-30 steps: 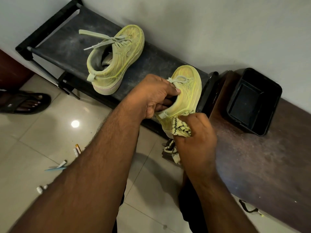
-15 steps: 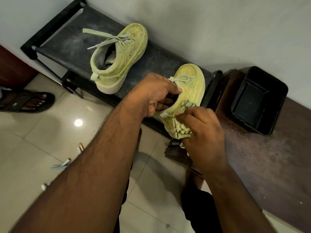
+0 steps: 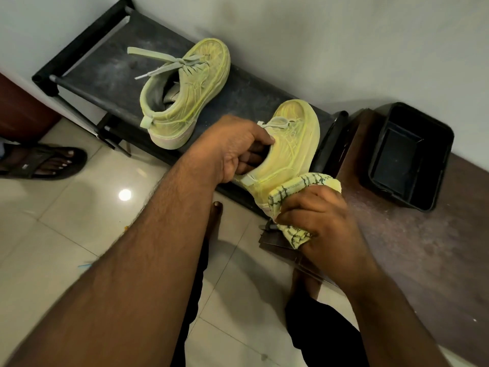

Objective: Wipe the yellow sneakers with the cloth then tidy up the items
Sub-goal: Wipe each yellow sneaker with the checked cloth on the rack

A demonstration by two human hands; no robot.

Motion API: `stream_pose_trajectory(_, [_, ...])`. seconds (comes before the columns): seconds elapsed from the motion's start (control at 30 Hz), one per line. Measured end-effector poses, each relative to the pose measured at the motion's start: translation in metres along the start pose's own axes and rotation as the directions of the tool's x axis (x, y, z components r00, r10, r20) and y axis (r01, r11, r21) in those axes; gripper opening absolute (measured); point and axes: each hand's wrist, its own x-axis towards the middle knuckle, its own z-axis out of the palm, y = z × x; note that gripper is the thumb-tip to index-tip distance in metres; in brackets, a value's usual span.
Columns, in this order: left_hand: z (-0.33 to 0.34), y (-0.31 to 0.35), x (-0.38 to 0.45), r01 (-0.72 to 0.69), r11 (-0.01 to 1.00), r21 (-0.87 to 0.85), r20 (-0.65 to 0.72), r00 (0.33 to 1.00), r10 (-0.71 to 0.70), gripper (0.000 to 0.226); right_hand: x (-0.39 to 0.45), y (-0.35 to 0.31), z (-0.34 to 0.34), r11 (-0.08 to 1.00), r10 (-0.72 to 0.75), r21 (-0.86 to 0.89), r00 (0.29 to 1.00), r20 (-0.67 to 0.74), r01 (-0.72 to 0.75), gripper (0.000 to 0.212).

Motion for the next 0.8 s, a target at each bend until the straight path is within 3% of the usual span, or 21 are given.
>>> stream_pose_trajectory(0.07, [0.000,-0.001,0.002,0.011,1.000,0.005,-0.007,1.000,-0.011,0.017,-0.001,0.009,-0.002,0.997,0.061,-0.036,0.997,-0.037,-0.062,0.016])
stream_pose_trajectory(0.17, [0.000,0.000,0.005,0.023,1.000,0.001,-0.023,0.999,-0.023,0.019,0.001,0.018,-0.003,0.975,0.197,-0.078,0.972,-0.132,-0.208,0.035])
stream_pose_trajectory(0.33, [-0.006,0.000,0.006,0.045,0.999,0.011,-0.023,0.999,-0.045,0.008,-0.004,-0.008,0.012,0.997,0.044,-0.054,0.998,-0.038,-0.046,0.022])
stream_pose_trajectory(0.4, [-0.006,0.000,0.007,0.050,0.999,0.013,-0.019,0.999,-0.050,0.009,-0.002,-0.001,0.010,0.990,0.119,-0.059,0.988,-0.100,-0.125,0.019])
stream_pose_trajectory(0.5, [-0.005,0.000,0.008,0.050,0.999,0.015,-0.031,0.998,-0.049,0.013,0.007,0.002,0.005,0.965,0.248,-0.022,0.943,-0.221,-0.259,0.036])
stream_pose_trajectory(0.6, [-0.006,-0.001,0.008,0.056,0.998,0.011,-0.029,0.998,-0.056,0.012,0.004,-0.018,0.018,0.980,0.176,-0.066,0.971,-0.164,-0.189,0.025])
stream_pose_trajectory(0.7, [-0.008,-0.001,0.009,0.057,0.998,0.019,-0.014,0.998,-0.057,0.014,-0.002,-0.031,0.034,0.990,0.113,-0.082,0.991,-0.075,-0.119,0.030])
stream_pose_trajectory(0.8, [-0.006,-0.001,0.009,0.055,0.998,0.011,-0.006,0.998,-0.055,0.016,0.003,-0.028,0.030,0.972,0.233,0.017,0.955,-0.181,-0.234,0.025])
